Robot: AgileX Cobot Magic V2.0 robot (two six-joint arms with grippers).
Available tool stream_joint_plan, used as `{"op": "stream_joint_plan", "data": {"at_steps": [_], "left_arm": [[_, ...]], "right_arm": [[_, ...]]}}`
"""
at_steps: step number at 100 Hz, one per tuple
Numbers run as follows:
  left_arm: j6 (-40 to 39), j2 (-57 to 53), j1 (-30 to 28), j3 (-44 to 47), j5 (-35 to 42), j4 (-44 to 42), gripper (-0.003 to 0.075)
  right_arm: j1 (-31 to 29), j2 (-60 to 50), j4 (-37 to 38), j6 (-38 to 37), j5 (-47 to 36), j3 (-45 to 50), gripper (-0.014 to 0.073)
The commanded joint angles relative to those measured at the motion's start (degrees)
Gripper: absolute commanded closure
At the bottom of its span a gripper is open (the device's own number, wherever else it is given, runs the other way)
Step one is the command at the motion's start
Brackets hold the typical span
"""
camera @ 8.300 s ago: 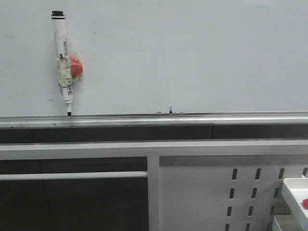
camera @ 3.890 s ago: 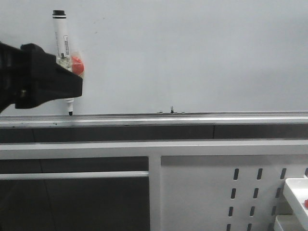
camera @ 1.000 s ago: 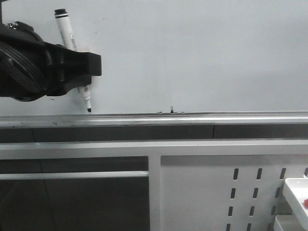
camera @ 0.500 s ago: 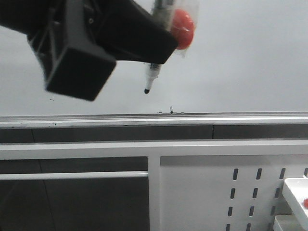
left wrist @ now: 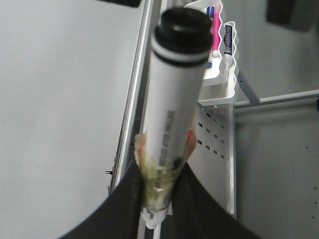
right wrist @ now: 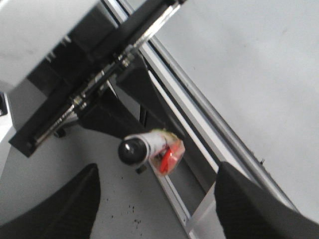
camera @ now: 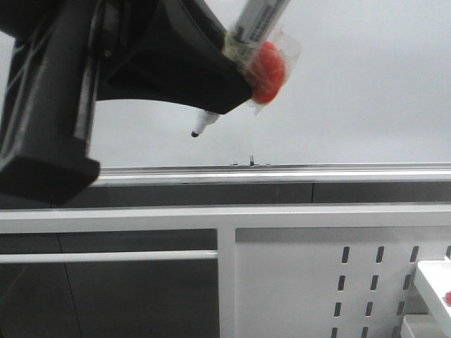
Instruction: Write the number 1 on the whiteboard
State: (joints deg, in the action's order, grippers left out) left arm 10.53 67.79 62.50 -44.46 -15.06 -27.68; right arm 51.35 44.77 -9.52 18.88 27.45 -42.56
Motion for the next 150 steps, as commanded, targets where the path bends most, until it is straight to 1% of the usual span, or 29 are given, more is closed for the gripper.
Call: {"op": "stream_joint_plan", "data": {"at_steps": [1,13,47,52,64,70,88,95,101,108,118,137,144,147,150], "left_arm": [[-0.33,-1.48,0.4,-2.11,3.05,-0.37,0.074],[-0.33,-1.48,0.4,-2.11,3.15,-0.37,0.074],[-0.33,-1.48,0.4,-2.11,3.15,-0.37,0.074],[-0.33,-1.48,0.4,-2.11,3.15,-0.37,0.074],[-0.33,-1.48,0.4,-2.11,2.92,-0.37,0.074],[-0.33,-1.48,0.4,-2.11,2.92,-0.37,0.074],[-0.33,-1.48,0.4,-2.11,2.92,-0.37,0.074],[-0.33,-1.48,0.4,-2.11,2.92,-0.37,0.074],[-0.33,-1.48,0.4,-2.11,2.92,-0.37,0.074],[-0.33,-1.48,0.4,-2.11,2.92,-0.37,0.074],[-0.33,-1.48,0.4,-2.11,2.92,-0.37,0.074],[-0.33,-1.48,0.4,-2.11,2.92,-0.37,0.074],[-0.84,-1.48,0.4,-2.11,3.18,0.09,0.0736],[-0.87,-1.64,0.4,-2.11,3.64,1.01,0.0721],[-0.87,-2.0,0.4,-2.11,4.27,2.53,0.0685]], "right_arm": [[1.14,0.71,-0.11,0.77,-6.39,-2.24,0.0149],[2.7,2.36,-0.05,0.77,-8.15,-2.24,0.0149],[2.81,7.29,0.04,0.77,-9.53,-2.24,0.0159],[2.81,7.54,0.04,0.77,-9.53,-2.24,0.0188],[2.81,7.54,0.04,0.77,-9.94,-2.24,0.03],[2.81,7.54,0.04,0.77,-10.27,-2.24,0.0336],[2.81,7.54,-0.61,0.77,-10.66,-2.24,0.0384],[2.81,7.54,-0.63,0.77,-10.87,-2.24,0.0386],[2.81,7.54,-0.63,0.77,-10.87,-2.24,0.0412],[2.81,7.54,-0.63,0.77,-10.87,-2.24,0.0492],[2.81,7.54,-0.63,0.77,-10.87,-2.24,0.0673],[2.81,7.54,-0.63,0.77,-11.09,-2.24,0.0663],[2.81,7.54,0.54,0.77,-11.25,-2.24,0.0663],[2.81,7.54,1.31,0.77,-11.38,-2.24,0.0663],[2.81,7.54,2.47,0.77,-11.38,-2.24,0.0662]]}}
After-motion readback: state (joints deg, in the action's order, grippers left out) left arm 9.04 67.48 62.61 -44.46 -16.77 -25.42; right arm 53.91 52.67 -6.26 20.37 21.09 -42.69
